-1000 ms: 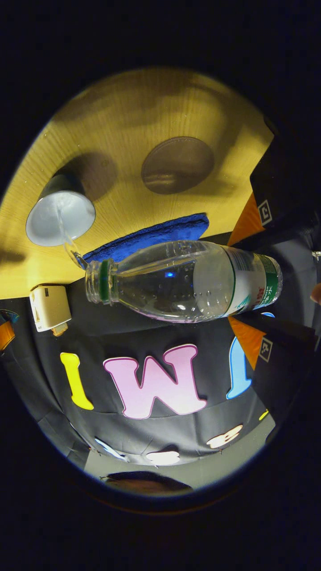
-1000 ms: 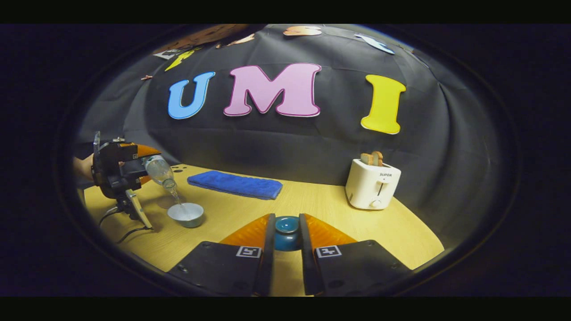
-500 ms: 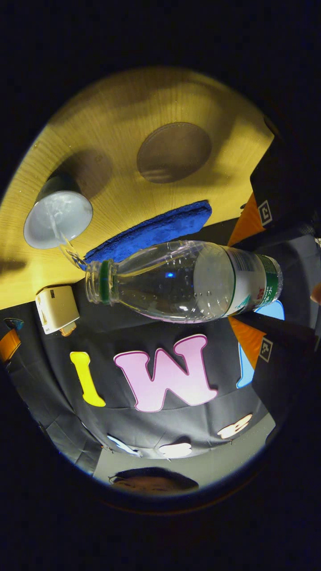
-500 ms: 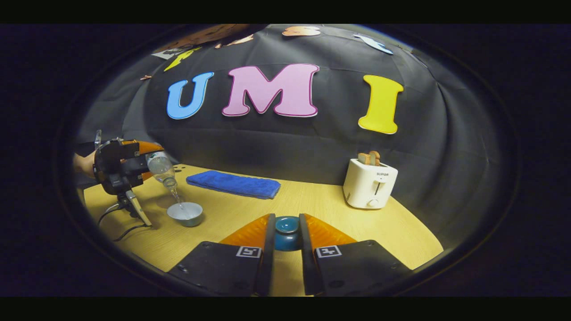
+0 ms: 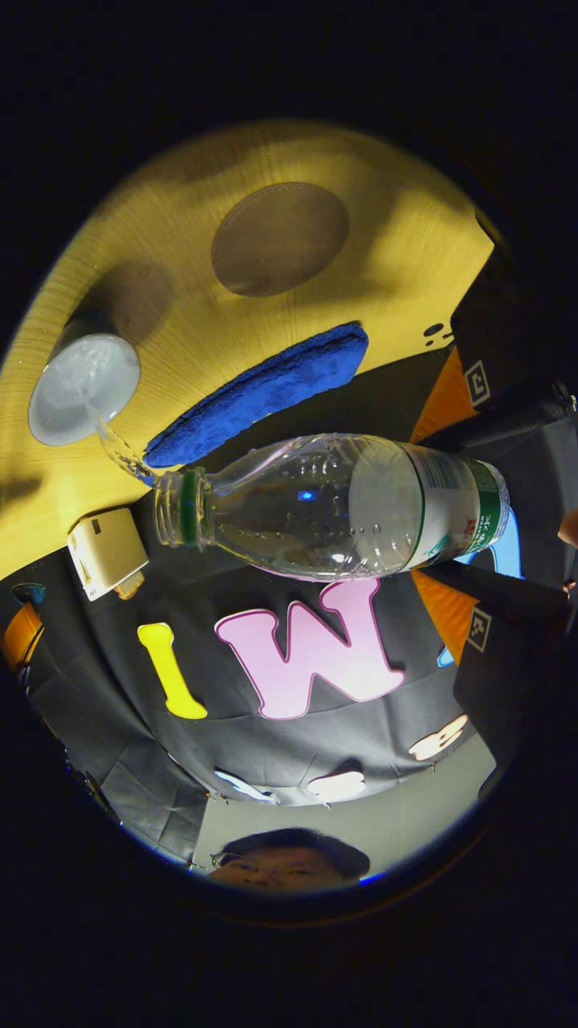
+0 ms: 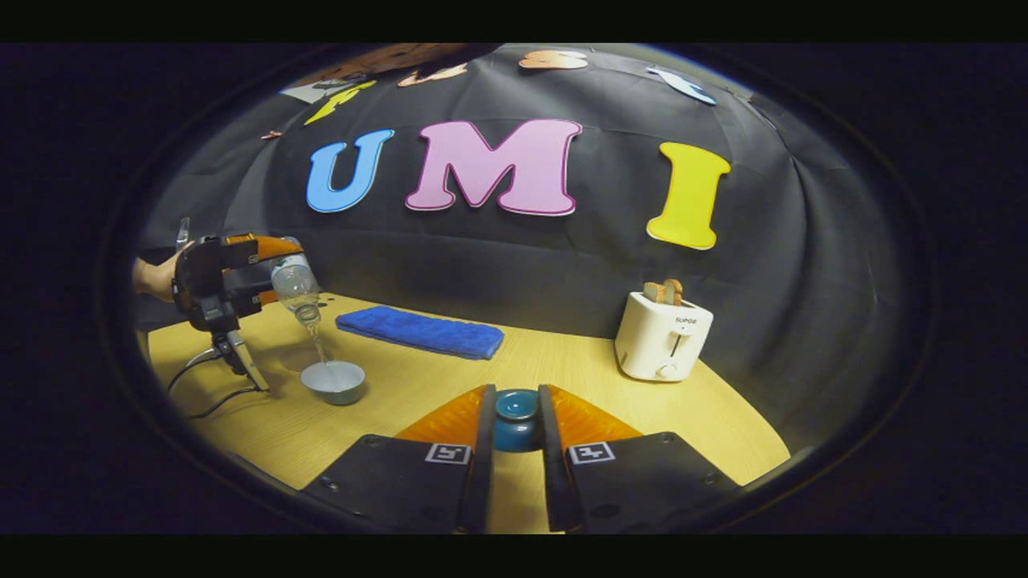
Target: Open the teacup lid with one hand, grasp the water bottle and pour water into the teacup with the other hand; after pouring, place the water bottle on the coaster and then close the teacup lid.
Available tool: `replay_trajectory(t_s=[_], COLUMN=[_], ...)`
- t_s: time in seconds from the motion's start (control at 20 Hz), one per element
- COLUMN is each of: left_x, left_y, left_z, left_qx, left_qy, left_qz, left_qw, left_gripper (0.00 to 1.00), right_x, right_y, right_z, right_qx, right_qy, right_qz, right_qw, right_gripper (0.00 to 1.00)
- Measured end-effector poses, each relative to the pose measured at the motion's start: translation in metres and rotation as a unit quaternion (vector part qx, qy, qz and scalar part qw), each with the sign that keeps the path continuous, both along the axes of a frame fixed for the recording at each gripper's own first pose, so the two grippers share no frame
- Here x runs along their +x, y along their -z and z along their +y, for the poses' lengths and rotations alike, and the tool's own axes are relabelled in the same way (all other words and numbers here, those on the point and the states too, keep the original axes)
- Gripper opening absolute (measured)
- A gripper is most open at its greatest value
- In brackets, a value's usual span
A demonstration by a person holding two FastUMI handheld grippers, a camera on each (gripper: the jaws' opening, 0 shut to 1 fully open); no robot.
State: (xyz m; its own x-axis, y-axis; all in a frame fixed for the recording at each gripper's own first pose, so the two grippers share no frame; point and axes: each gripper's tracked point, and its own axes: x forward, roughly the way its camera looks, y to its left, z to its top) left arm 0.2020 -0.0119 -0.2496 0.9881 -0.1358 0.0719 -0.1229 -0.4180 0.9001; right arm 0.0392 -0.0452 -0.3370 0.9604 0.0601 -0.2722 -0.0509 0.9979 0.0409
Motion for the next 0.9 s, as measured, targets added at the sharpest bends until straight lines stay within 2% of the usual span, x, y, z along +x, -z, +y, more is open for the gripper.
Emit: replay_trajectory(t_s=[0.15, 0.45, 0.9], left_x=[0.001, 0.007, 0.007], left_y=[-0.011, -0.043, -0.061], left_z=[-0.009, -0.027, -0.05], left_qx=[0.015, 0.049, 0.081], left_qy=[0.022, 0.07, 0.12], left_qz=[-0.015, -0.065, -0.099], left_qw=[1.0, 0.994, 0.985], left_gripper=[0.75, 0.75, 0.75], right_x=[-0.001, -0.003, -0.007], right_y=[-0.003, -0.009, -0.013], right_z=[0.002, -0.001, -0.002], right_qx=[0.0, -0.006, -0.005], right_qy=[-0.002, 0.0, 0.003], right_qz=[-0.003, -0.01, -0.017], right_qw=[1.0, 1.0, 1.0], right_gripper=[0.34, 0.34, 0.34])
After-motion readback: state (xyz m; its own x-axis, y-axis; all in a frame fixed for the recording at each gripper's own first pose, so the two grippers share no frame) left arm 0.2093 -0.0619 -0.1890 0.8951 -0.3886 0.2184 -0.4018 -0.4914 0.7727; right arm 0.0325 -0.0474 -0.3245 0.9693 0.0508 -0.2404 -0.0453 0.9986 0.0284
